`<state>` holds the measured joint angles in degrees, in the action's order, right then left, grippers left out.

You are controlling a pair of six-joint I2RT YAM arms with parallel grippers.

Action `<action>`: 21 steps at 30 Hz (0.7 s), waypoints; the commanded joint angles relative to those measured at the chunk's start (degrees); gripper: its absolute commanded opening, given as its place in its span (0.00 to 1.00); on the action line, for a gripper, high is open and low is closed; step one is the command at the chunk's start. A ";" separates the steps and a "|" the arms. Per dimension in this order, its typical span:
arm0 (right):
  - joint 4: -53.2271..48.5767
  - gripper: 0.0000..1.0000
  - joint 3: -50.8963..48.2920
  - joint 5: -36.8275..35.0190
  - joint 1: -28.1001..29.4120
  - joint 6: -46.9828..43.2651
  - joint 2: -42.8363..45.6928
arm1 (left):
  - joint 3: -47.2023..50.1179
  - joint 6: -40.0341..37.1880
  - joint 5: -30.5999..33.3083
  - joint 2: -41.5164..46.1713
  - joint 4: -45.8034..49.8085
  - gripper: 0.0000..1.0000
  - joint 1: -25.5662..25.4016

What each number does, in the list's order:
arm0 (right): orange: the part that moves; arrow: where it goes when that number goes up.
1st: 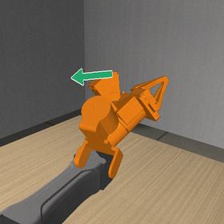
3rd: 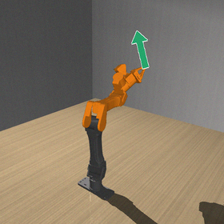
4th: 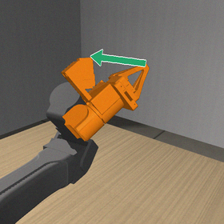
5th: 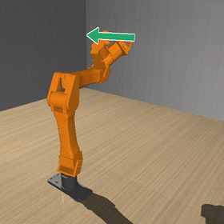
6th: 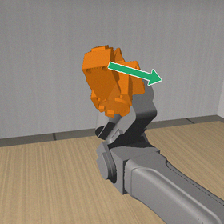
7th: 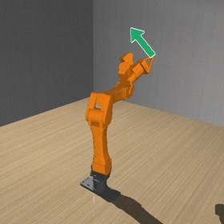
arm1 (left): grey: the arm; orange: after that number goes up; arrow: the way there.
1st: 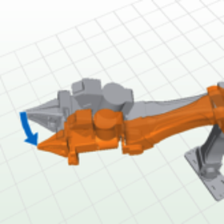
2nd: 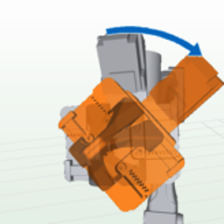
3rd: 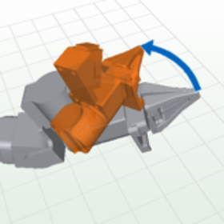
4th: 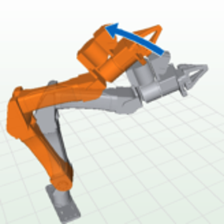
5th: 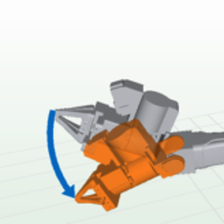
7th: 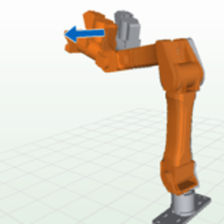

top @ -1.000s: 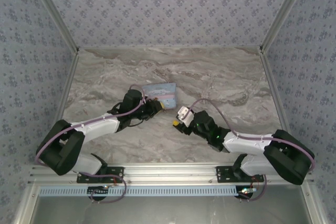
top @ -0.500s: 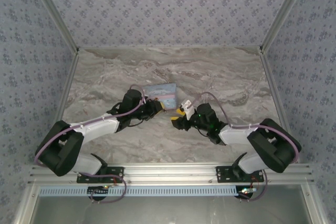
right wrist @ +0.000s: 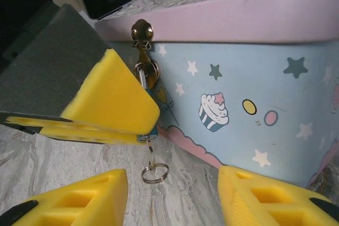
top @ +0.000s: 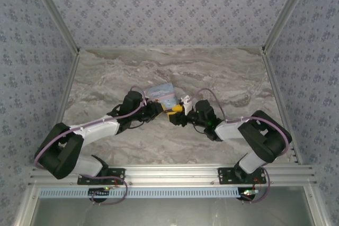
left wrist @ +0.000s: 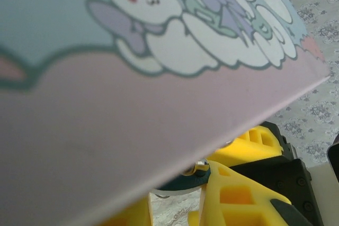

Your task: Unlock the padlock with the key

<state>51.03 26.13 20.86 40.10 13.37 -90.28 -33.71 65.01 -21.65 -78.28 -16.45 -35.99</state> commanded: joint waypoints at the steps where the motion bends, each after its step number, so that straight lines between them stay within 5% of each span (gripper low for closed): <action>1: 1.98 0.48 1.80 0.49 -0.02 1.66 -0.94 | -0.22 -1.12 -1.28 2.53 -3.18 0.20 0.33; 21: 2.67 0.36 3.23 -0.13 1.19 2.11 -4.55 | 0.23 -0.81 -1.05 2.46 -3.59 0.20 0.33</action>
<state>52.53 28.03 20.84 40.91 15.14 -94.24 -33.26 65.04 -21.65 -78.08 -16.47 -35.99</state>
